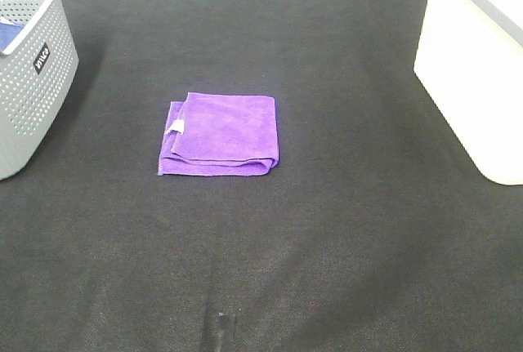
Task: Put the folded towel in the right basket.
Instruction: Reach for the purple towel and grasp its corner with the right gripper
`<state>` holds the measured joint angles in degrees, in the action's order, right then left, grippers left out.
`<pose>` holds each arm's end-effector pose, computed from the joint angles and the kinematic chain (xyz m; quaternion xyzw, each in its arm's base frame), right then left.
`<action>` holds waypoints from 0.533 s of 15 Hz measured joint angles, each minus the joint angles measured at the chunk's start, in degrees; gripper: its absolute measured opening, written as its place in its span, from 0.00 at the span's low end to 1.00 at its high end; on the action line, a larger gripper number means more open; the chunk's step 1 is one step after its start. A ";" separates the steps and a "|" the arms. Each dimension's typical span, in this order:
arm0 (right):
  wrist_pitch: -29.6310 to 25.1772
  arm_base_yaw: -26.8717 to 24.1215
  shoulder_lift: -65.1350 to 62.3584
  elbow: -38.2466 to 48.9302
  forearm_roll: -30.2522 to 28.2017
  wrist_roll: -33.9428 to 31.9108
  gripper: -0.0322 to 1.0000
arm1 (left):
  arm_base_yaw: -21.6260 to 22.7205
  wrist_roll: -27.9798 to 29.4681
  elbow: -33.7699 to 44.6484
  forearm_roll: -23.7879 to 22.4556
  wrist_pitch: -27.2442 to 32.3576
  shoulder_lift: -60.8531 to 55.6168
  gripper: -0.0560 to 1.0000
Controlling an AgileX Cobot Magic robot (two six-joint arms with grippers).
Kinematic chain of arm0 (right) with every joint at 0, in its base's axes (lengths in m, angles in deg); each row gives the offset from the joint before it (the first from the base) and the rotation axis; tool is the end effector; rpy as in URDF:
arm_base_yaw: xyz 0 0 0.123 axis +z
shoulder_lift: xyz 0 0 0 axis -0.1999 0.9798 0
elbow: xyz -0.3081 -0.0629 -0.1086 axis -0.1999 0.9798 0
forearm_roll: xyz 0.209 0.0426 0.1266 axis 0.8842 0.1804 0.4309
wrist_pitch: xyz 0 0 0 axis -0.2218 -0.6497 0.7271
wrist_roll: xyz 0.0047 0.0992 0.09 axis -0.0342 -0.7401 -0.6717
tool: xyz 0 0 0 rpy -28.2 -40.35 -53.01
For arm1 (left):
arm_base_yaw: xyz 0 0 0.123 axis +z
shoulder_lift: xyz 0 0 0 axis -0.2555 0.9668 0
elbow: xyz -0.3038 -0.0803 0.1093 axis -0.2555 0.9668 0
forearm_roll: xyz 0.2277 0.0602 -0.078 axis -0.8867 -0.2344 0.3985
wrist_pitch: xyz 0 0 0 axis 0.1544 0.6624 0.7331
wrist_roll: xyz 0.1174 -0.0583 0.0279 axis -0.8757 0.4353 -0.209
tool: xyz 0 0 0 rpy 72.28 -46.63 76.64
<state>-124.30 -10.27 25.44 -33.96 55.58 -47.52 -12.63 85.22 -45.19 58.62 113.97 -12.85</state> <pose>-0.0194 0.0034 0.2555 -0.0276 0.8530 0.0116 0.5211 -0.0189 -0.0120 0.2605 0.0172 0.8453 -0.0186 0.5337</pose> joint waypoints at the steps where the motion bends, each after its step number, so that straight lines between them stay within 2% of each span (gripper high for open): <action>1: 0.00 0.00 0.00 0.00 0.00 0.00 0.98 | 0.00 -0.69 0.00 0.29 0.00 0.00 0.99; 8: 0.00 0.00 0.00 0.00 -0.06 0.00 0.98 | 0.00 -1.26 0.00 0.46 0.00 0.00 0.99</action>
<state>-124.30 -10.27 25.44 -33.96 55.52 -47.52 -12.63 83.96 -45.19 59.08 113.97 -12.85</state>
